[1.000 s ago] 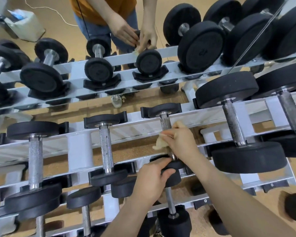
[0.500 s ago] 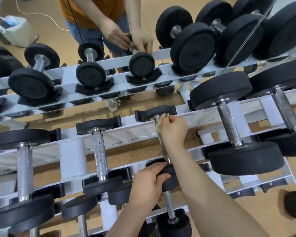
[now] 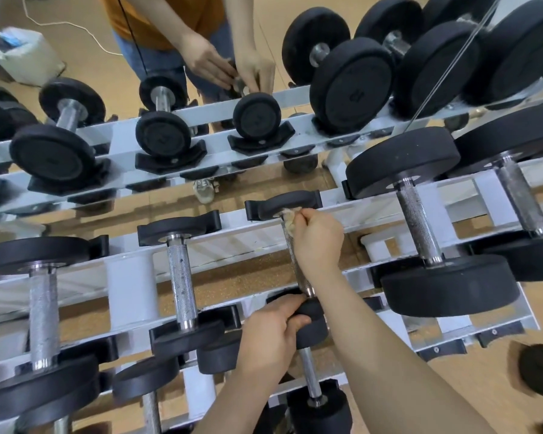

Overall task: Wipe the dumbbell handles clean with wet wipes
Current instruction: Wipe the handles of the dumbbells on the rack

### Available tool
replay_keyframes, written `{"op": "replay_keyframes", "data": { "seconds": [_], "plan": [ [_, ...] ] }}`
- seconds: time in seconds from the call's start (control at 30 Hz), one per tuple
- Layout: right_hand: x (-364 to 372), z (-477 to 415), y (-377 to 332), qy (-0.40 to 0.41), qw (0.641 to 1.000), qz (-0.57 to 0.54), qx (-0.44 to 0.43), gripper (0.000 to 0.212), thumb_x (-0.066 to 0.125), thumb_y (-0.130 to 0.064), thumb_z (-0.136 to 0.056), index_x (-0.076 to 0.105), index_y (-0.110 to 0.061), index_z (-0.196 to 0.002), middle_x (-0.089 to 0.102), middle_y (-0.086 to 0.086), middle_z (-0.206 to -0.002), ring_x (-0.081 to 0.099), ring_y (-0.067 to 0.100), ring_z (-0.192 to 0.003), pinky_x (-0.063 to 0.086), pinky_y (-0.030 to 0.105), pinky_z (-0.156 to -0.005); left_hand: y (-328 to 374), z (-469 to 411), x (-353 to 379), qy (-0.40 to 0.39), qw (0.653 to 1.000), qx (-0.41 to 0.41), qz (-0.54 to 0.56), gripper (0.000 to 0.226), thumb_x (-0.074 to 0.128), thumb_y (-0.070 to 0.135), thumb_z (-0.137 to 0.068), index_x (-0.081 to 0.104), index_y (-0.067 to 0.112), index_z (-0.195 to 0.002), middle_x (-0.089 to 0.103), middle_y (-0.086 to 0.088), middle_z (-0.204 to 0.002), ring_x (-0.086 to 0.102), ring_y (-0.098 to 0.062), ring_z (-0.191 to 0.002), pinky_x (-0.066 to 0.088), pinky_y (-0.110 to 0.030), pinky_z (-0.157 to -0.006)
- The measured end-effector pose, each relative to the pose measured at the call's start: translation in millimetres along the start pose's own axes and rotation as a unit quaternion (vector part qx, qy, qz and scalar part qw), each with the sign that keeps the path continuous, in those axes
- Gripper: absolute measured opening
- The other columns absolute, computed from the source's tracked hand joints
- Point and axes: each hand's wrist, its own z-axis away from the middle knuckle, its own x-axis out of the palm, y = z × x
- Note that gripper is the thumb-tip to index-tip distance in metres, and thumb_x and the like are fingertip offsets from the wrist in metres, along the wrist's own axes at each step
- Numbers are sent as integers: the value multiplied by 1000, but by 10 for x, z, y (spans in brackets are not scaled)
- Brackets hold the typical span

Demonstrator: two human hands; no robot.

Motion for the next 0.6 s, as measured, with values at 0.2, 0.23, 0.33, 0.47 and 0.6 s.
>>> {"op": "replay_keyframes", "data": {
  "seconds": [0.2, 0.23, 0.33, 0.47, 0.6],
  "plan": [
    [-73, 139, 0, -79, 985, 132, -82, 24, 42, -23, -101, 63, -14, -108, 64, 6, -79, 60, 26, -73, 35, 28, -59, -53, 8, -73, -46, 999, -18, 0, 40, 60, 20, -94, 58, 33, -131, 61, 16, -126, 54, -4, -117, 40, -19, -99],
    [-111, 196, 31, -98, 976, 159, -107, 25, 43, -21, -100, 59, -17, -119, 65, 7, -82, 59, 27, -74, 37, 29, -60, -56, -16, -139, -69, 996, -45, 34, 38, 63, 19, -91, 61, 33, -127, 63, 17, -123, 56, -3, -116, 41, -20, -99],
    [-177, 310, 110, -116, 963, 198, -143, 28, 44, -17, -98, 55, -19, -123, 63, 4, -80, 57, 27, -73, 35, 29, -62, 105, -283, -419, 22, 991, -75, 108, 30, 63, 13, -90, 69, 31, -114, 67, 15, -114, 60, -4, -106, 45, -21, -95],
    [-174, 404, 76, -75, 966, 188, -160, 18, 73, -4, -74, 65, -11, -88, 56, 2, -51, 51, 24, -44, 27, 24, -48, 505, -1003, -740, 157, 980, 14, -124, 31, 54, 34, -97, 59, 28, -127, 56, 6, -124, 50, -17, -114, 38, -27, -86],
    [-157, 377, 119, -48, 977, 139, -152, 15, 77, -3, -70, 70, -10, -81, 58, 5, -50, 42, 20, -41, 27, 22, -46, 798, -1518, -758, -8, 900, 41, -434, 19, 59, 26, -95, 62, 14, -109, 64, -9, -105, 56, -30, -91, 39, -34, -65]
  ]
}}
